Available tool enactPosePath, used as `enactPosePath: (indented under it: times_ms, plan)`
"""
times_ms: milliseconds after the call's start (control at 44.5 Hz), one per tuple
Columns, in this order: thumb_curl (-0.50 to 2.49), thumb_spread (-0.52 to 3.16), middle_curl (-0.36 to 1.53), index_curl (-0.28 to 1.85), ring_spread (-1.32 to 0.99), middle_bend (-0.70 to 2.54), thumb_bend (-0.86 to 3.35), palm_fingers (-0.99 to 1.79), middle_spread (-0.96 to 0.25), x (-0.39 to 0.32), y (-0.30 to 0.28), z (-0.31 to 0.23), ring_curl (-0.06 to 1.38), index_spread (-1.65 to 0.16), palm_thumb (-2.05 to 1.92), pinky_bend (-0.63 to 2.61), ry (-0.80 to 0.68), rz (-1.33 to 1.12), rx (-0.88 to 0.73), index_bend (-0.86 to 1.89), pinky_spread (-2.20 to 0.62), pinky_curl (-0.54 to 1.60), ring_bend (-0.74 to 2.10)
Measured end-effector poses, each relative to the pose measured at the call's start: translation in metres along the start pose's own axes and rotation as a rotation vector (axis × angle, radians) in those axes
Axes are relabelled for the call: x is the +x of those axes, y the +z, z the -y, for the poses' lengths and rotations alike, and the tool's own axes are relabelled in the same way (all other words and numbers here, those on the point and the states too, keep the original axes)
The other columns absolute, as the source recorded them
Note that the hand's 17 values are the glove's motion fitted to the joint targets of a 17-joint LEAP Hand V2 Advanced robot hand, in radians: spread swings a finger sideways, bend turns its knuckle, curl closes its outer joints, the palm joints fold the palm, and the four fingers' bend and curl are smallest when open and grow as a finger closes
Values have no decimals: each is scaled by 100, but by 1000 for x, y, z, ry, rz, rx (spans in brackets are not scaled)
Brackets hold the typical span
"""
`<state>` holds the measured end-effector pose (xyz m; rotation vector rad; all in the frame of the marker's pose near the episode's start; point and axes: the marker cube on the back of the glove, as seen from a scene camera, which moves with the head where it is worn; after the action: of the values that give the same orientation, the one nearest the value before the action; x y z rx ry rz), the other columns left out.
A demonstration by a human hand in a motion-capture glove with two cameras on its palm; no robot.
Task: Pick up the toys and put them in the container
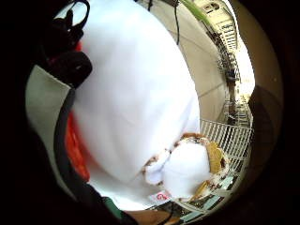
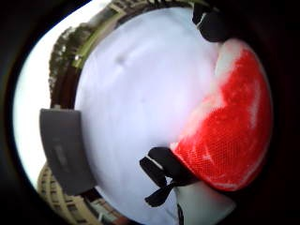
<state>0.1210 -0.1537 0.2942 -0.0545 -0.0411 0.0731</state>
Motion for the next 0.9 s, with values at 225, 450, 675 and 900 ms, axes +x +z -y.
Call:
enactPosePath:
  times_ms: [225,450,675,900]
  plan:
    - [47,82,46,24,-35,55,25,125,-25,-5,-17,1,51,-27,77,91,44,31,81,33,-46,31,107]
    - [61,64,56,36,-32,84,46,139,-25,-16,-32,-17,50,-22,106,77,40,11,-144,59,-48,30,106]
    - [64,40,57,44,-38,85,25,118,-29,-52,-130,-38,51,-21,77,90,89,35,-101,65,-48,38,111]
    - [70,38,58,45,-40,83,20,110,-35,-107,-240,-59,52,-27,71,99,8,-14,115,52,-46,43,116]
